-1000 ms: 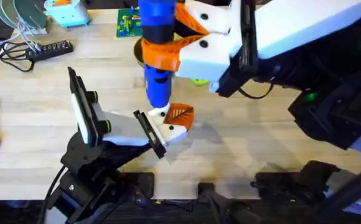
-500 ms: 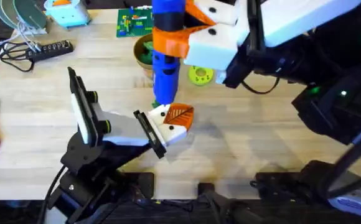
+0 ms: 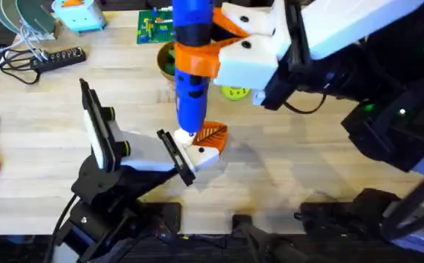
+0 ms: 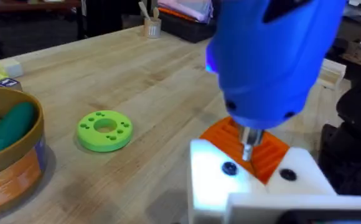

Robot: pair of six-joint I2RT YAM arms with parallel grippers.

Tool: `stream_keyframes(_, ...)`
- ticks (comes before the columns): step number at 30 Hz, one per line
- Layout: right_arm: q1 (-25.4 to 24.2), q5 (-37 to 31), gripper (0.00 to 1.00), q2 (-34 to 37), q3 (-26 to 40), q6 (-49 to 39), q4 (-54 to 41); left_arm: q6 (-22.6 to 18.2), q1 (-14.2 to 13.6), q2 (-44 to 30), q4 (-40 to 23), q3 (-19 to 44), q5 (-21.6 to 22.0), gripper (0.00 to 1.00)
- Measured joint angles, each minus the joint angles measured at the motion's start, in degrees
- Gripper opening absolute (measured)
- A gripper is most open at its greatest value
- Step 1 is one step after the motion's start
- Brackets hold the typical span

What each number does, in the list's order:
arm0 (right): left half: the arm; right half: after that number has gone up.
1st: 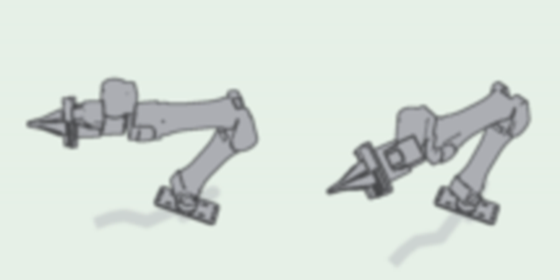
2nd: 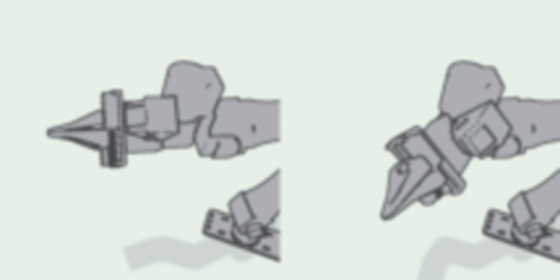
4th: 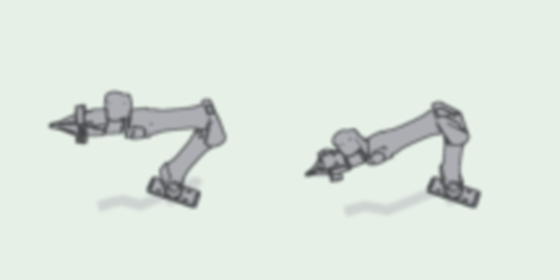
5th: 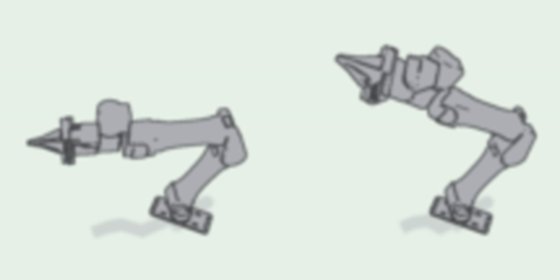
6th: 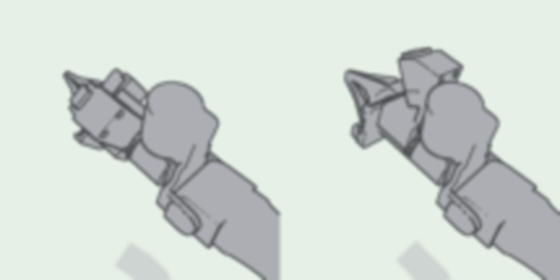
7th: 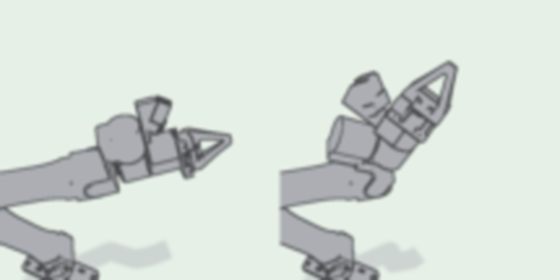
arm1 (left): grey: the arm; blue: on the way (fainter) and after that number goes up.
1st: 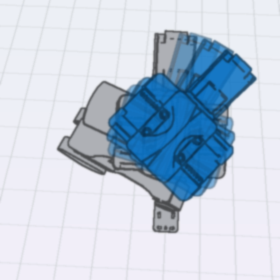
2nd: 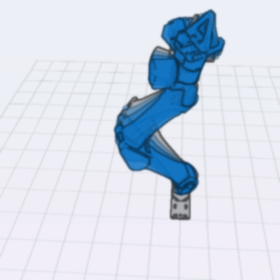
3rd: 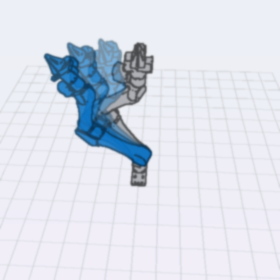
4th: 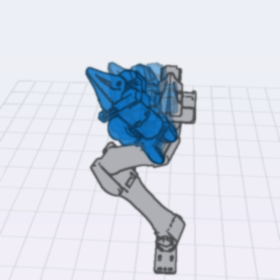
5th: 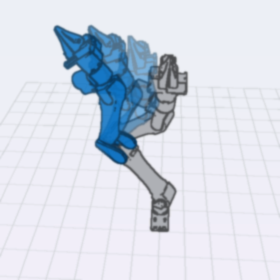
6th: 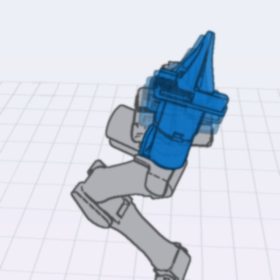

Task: Pick up the gripper from the table and insert it into the empty holder that is missing its gripper. Then pick up a screw, insert it into the mounting hole, and use the screwdriver to tighten it. Finally, clean up the table by picking up the vegetable and placing it into the bucket.

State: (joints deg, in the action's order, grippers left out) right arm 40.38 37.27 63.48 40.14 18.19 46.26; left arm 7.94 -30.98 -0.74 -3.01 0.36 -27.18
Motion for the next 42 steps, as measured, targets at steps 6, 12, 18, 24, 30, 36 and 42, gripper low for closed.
stream_keyframes(6, 0.0, 0.08, 0.024, 0.0, 0.0, 0.05, 0.0, 0.0, 0.0, -0.01, 0.0, 0.0, 0.0, 0.015)
stream_keyframes(12, 0.0, 0.08, 0.024, 0.29, 0.0, 0.05, 0.18, 0.0, 0.0, -0.01, 0.0, 0.0, 0.0, 0.015)
stream_keyframes(18, 0.0, 0.03, 0.024, 1.79, 0.0, 0.05, 0.27, 0.0, 0.0, -0.01, -0.02, 0.0, 0.0, 0.015)
stream_keyframes(24, 0.0, -0.16, 0.024, 1.9, 0.0, 0.03, 0.33, 0.0, 0.0, -0.01, 0.0, 0.0, 0.0, 0.015)
stream_keyframes(30, 0.0, -0.38, 0.024, 1.9, 0.0, 0.05, 0.2, -0.01, 0.0, -0.01, -0.01, 0.0, 0.0, 0.015)
stream_keyframes(36, 0.0, -0.38, 0.024, 1.9, 0.0, 0.04, 0.2, -0.01, 0.0, 0.0, -0.01, 0.0, 0.01, 0.015)
stream_keyframes(42, -0.07, -0.37, 0.024, 1.9, 0.0, 0.81, 4.08, 0.0, 0.0, -0.01, 0.0, 0.0, 0.02, 0.015)
